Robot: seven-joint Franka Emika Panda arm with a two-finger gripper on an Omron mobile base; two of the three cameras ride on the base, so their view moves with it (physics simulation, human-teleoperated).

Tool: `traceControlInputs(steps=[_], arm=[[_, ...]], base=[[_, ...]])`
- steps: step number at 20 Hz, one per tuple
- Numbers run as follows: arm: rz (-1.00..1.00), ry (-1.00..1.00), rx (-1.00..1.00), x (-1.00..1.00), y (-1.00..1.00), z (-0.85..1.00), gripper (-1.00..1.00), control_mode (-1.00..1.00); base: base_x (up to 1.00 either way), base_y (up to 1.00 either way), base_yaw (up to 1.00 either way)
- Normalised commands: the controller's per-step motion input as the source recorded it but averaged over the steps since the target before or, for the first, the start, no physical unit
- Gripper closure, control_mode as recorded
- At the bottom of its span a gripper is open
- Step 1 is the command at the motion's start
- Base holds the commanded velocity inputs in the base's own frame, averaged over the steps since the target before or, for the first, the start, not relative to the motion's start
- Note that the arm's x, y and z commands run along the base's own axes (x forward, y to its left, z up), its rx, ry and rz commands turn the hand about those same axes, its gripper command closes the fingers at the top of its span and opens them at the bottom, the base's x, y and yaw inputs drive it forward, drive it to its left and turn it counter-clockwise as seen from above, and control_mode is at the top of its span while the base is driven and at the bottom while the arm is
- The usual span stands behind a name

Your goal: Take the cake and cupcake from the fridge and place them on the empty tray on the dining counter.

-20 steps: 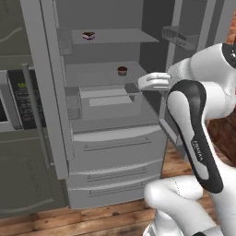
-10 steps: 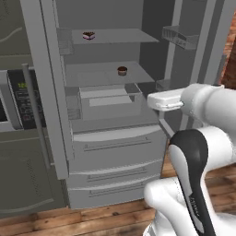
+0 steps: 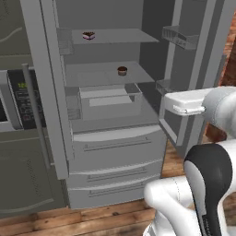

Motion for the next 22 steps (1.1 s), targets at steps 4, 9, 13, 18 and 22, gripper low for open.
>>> traceControlInputs(steps=[4,9,13,18,22], arm=[[0.00,0.18,0.08,-0.50,-0.02,0.27,-1.00,-1.00],[0.00,0.00,0.00,0.00,0.00,0.00,-1.00,1.00],[0.00,0.00,0.00,0.00,0.00,0.00,-1.00,1.00],[0.00,0.00,0.00,0.00,0.00,0.00,-1.00,1.00],[0.00,0.00,0.00,0.00,0.00,0.00,-1.00,1.00]], base=[[0.00,0.00,0.00],[0.27,0.17,0.01],[0.85,0.12,0.01],[0.99,0.32,0.01],[0.93,0.81,0.00]])
